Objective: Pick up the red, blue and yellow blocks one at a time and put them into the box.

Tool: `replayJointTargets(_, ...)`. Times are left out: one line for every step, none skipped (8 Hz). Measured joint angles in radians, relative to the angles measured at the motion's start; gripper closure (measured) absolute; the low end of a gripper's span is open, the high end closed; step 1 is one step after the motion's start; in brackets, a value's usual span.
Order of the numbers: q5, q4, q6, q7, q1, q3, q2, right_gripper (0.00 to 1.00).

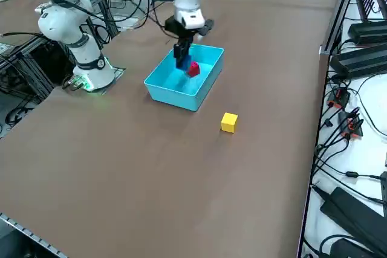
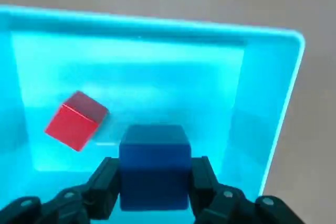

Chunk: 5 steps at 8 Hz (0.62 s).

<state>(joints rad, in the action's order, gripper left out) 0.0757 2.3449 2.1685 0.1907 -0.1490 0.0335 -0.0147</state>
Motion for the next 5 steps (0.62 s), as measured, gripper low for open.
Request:
replayJointTargets(0.0, 0.056, 0.058, -0.02, 0.017, -0.002, 0.006, 0.3)
replayJointTargets(0.0, 0.102, 0.113, -0.042, 0.031, -0.004, 0.004, 0.3)
replayJointTargets(0.0, 0.131, 0.148, -0.053, 0.039, -0.005, -0.003, 0.3)
replayJointTargets(0.0, 0.145, 0.168, -0.054, 0.041, -0.005, -0.016, 0.3)
replayJointTargets(0.0, 0.148, 0.184, -0.054, 0.041, -0.004, -0.035, 0.3)
